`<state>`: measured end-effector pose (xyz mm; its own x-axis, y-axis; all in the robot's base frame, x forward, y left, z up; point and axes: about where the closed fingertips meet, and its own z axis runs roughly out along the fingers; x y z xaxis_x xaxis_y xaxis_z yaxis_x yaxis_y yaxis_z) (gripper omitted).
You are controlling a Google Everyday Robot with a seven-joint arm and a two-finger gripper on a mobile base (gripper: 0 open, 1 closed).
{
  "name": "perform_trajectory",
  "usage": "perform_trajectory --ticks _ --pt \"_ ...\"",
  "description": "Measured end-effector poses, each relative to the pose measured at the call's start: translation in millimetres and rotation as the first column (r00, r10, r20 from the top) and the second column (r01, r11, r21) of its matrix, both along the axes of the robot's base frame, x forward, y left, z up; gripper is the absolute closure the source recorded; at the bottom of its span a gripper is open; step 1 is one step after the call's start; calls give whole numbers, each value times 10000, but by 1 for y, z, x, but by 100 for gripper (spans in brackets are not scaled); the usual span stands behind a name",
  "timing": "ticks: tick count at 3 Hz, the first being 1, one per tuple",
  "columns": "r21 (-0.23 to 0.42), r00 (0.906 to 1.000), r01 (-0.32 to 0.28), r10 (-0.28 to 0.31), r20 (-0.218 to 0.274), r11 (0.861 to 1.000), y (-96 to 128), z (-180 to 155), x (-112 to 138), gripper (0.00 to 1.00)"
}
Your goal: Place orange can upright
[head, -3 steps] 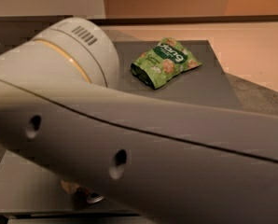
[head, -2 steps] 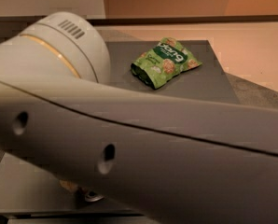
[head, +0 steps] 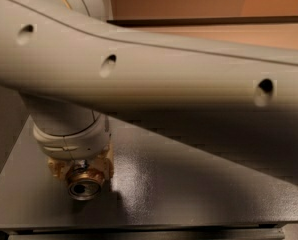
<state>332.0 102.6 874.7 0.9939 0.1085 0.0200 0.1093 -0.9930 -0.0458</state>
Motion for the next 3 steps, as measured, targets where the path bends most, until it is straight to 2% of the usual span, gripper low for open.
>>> perform_trajectory --ticks 1,2,3 --pt "505 9749 1961 -1892 -1178 9793 9 17 18 100" --pt "1075 8712 4472 -4051 -2772 8880 11 36 34 100" --pt "1107 6903 6756 -5728 -4420 7289 4 53 43 100"
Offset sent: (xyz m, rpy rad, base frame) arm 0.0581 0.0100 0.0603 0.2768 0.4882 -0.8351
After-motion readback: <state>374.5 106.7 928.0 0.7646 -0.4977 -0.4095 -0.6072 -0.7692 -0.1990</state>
